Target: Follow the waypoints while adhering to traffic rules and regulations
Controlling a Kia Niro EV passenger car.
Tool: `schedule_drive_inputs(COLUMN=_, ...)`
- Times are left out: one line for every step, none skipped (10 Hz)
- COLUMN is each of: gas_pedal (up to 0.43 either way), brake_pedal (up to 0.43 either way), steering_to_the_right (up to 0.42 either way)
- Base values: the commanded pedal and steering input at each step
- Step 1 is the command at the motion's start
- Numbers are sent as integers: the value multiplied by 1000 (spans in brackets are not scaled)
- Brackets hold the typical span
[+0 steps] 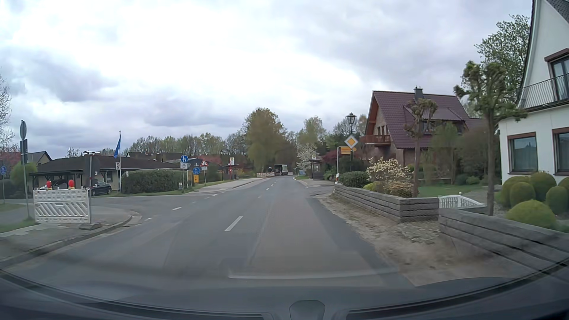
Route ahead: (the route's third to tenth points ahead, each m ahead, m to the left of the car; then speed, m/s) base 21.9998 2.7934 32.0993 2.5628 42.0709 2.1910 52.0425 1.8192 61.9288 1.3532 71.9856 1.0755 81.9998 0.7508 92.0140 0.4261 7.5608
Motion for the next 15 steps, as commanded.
schedule_drive_inputs(gas_pedal=67, brake_pedal=0, steering_to_the_right=-1)
schedule_drive_inputs(gas_pedal=79, brake_pedal=0, steering_to_the_right=-1)
schedule_drive_inputs(gas_pedal=79, brake_pedal=0, steering_to_the_right=-1)
schedule_drive_inputs(gas_pedal=79, brake_pedal=0, steering_to_the_right=-1)
schedule_drive_inputs(gas_pedal=79, brake_pedal=0, steering_to_the_right=-1)
schedule_drive_inputs(gas_pedal=79, brake_pedal=0, steering_to_the_right=-1)
schedule_drive_inputs(gas_pedal=79, brake_pedal=0, steering_to_the_right=-1)
schedule_drive_inputs(gas_pedal=79, brake_pedal=0, steering_to_the_right=-1)
schedule_drive_inputs(gas_pedal=79, brake_pedal=0, steering_to_the_right=-1)
schedule_drive_inputs(gas_pedal=79, brake_pedal=0, steering_to_the_right=-1)
schedule_drive_inputs(gas_pedal=79, brake_pedal=0, steering_to_the_right=-1)
schedule_drive_inputs(gas_pedal=79, brake_pedal=0, steering_to_the_right=-1)
schedule_drive_inputs(gas_pedal=79, brake_pedal=0, steering_to_the_right=-1)
schedule_drive_inputs(gas_pedal=79, brake_pedal=0, steering_to_the_right=-1)
schedule_drive_inputs(gas_pedal=79, brake_pedal=0, steering_to_the_right=-1)
